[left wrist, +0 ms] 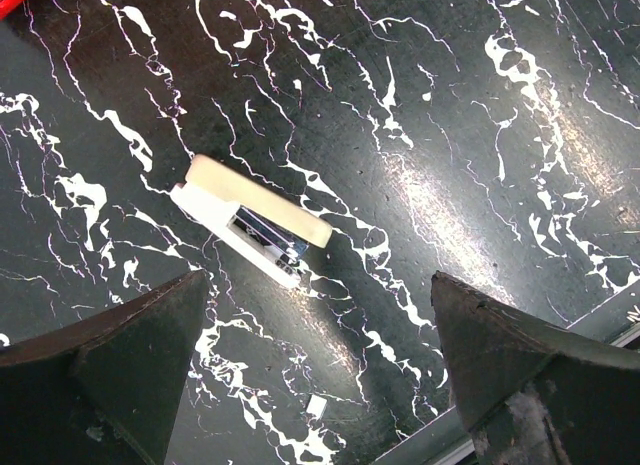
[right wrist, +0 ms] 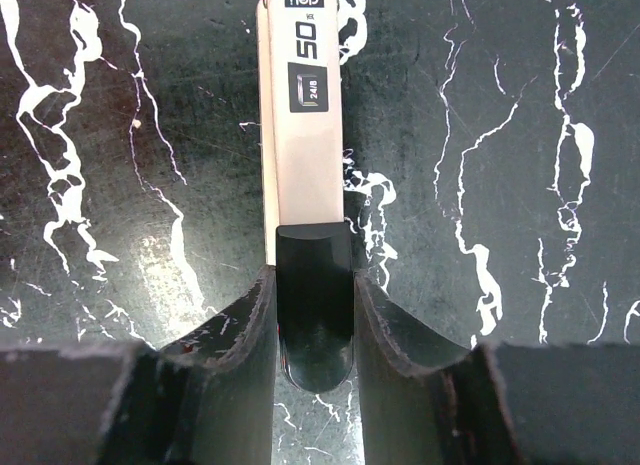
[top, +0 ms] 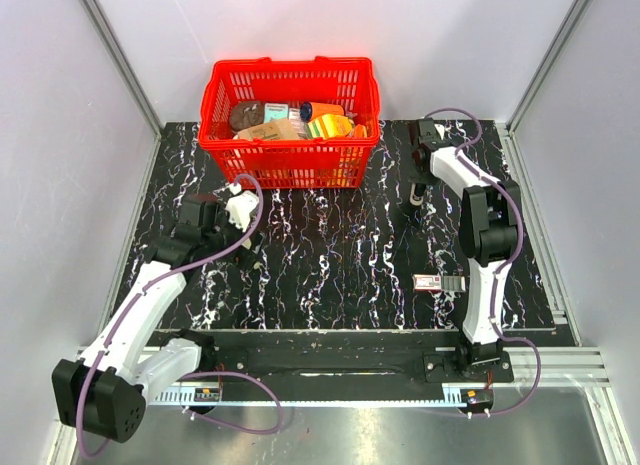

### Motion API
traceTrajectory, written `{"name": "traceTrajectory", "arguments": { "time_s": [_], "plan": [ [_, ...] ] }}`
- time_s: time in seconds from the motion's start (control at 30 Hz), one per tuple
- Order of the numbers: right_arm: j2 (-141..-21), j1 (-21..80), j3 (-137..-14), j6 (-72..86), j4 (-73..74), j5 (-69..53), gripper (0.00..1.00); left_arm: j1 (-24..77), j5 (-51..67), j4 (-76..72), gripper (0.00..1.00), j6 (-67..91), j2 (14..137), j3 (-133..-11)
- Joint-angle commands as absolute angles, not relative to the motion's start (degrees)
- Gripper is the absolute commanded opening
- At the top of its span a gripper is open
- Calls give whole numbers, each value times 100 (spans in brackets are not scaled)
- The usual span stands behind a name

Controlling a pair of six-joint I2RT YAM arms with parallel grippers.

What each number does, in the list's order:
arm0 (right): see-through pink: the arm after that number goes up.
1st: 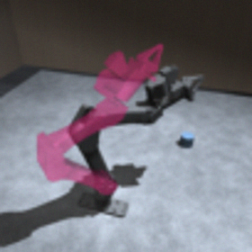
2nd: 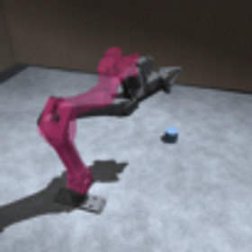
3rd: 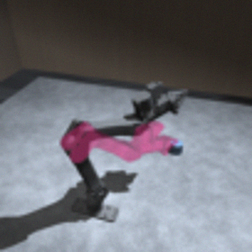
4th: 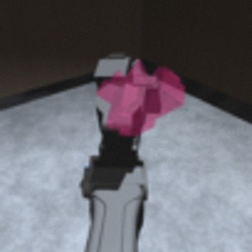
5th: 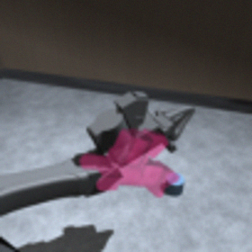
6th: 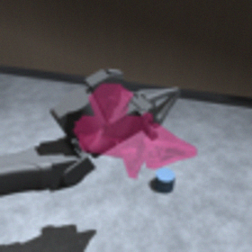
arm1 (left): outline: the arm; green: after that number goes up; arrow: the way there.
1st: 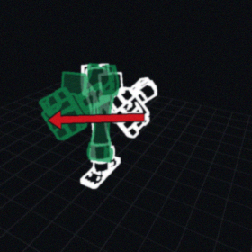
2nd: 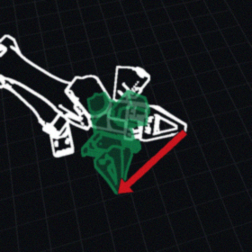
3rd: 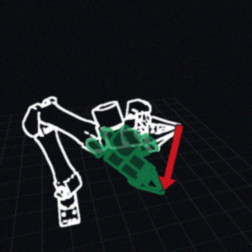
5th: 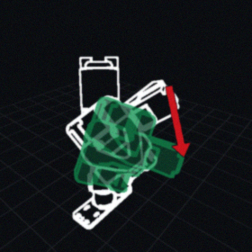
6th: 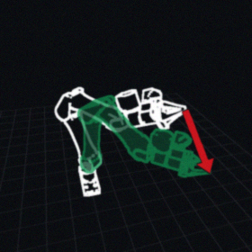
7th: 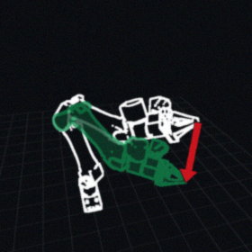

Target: Unload the staples from the stapler

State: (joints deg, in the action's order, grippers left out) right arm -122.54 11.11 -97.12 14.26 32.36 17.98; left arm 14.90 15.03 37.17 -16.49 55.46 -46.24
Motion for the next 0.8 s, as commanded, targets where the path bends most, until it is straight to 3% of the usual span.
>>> {"name": "traceTrajectory", "arguments": {
  "time_s": [0.0, 0.33, 0.53, 0.77],
  "plan": [
    [-11831, 1160, -9467, 1792, 3182, 1188, 13, 1547, 1389, 3489, 99, -1661, 5335, -4614],
    [-9784, 2591, -7271, 3004, 2523, 651, 0, 1959, 1292, 3428, 99, -1363, 5405, -4825],
    [-8790, 3418, -5935, 4095, 1978, 483, 0, 2469, 1467, 3182, 99, -1318, 5730, -4773],
    [-8227, 4288, -5248, 5017, 1609, 677, 0, 2593, 2310, 2541, 99, -1284, 5871, -4527]
  ]
}}
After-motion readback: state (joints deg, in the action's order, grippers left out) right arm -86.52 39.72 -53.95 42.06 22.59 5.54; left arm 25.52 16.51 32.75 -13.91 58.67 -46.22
